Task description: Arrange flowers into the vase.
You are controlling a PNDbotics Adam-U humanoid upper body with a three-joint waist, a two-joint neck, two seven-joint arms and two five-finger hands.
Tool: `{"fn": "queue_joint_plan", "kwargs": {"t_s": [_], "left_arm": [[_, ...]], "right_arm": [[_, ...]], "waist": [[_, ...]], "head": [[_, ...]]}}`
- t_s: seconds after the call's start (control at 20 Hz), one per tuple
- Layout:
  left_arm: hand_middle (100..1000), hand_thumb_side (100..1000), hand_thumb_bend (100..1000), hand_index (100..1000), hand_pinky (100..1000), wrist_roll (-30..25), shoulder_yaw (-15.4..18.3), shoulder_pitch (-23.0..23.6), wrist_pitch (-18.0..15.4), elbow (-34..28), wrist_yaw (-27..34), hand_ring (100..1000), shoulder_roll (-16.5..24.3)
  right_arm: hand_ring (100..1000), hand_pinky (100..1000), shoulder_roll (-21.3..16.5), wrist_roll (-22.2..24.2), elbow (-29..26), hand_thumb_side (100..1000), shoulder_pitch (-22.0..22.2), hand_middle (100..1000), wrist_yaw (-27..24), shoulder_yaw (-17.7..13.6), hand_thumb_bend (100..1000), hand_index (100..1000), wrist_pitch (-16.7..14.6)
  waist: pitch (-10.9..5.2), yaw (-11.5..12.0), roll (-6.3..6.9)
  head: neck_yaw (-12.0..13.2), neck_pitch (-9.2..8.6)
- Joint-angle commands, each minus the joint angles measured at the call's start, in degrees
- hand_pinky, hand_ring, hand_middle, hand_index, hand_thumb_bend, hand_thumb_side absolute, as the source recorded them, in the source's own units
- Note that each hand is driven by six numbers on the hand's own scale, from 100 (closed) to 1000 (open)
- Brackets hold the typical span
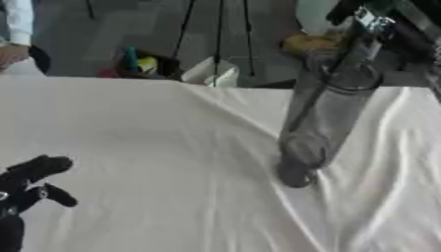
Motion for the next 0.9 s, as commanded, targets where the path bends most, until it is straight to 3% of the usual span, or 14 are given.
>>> {"fn": "queue_joint_plan", "kwargs": {"t_s": [0.05, 0.4, 0.9], "left_arm": [[748, 1000, 100, 897, 479, -0.1, 0.1, -0.5, 0.1, -1.1, 0.0, 792, 0.4], [749, 1000, 100, 896, 478, -0.1, 0.1, -0.4, 0.2, -1.1, 0.0, 793, 0.4], [749, 1000, 100, 896, 478, -0.2, 0.0, -0.2, 0.3, -1.1, -0.1, 795, 0.5]], "right_arm": [[697, 856, -2.0, 1.8, 0.0, 1000, -1.2, 662, 1.0, -0.5, 100, 741, -0.4], [721, 865, -2.5, 6.2, 0.3, 1000, -1.4, 691, 0.6, -1.1, 100, 764, -2.4], [734, 861, -4.1, 10.8, 1.2, 1000, -2.5, 718, -0.1, -2.4, 100, 778, -2.9]], "waist": [[-0.41, -0.1, -0.18], [-0.42, -0.3, -0.11], [-0.57, -0.6, -0.23]], "head": [[-0.1, -0.73], [0.0, -0.64], [0.1, -0.38]]}}
